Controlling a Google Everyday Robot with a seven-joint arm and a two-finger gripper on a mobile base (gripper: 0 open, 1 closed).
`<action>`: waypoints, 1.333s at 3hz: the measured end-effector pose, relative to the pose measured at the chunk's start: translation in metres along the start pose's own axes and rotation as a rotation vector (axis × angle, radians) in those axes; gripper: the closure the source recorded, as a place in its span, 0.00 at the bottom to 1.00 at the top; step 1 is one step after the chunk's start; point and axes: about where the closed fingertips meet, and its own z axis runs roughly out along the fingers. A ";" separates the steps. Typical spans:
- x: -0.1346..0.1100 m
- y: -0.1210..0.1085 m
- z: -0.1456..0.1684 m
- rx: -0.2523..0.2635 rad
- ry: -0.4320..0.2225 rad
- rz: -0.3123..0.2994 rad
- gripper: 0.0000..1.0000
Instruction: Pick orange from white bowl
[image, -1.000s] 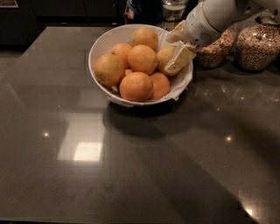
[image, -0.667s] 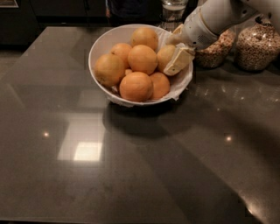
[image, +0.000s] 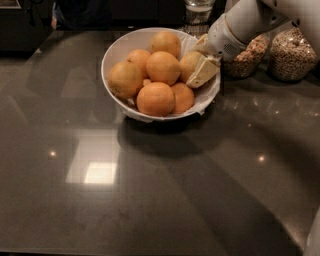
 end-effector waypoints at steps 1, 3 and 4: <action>0.000 -0.001 0.001 -0.007 0.000 0.005 0.76; -0.002 -0.001 -0.001 -0.006 -0.010 0.004 1.00; -0.016 -0.005 -0.025 0.024 -0.048 -0.013 1.00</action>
Offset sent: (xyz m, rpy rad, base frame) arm 0.0008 0.0005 -0.0006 0.0009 0.0082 -0.0002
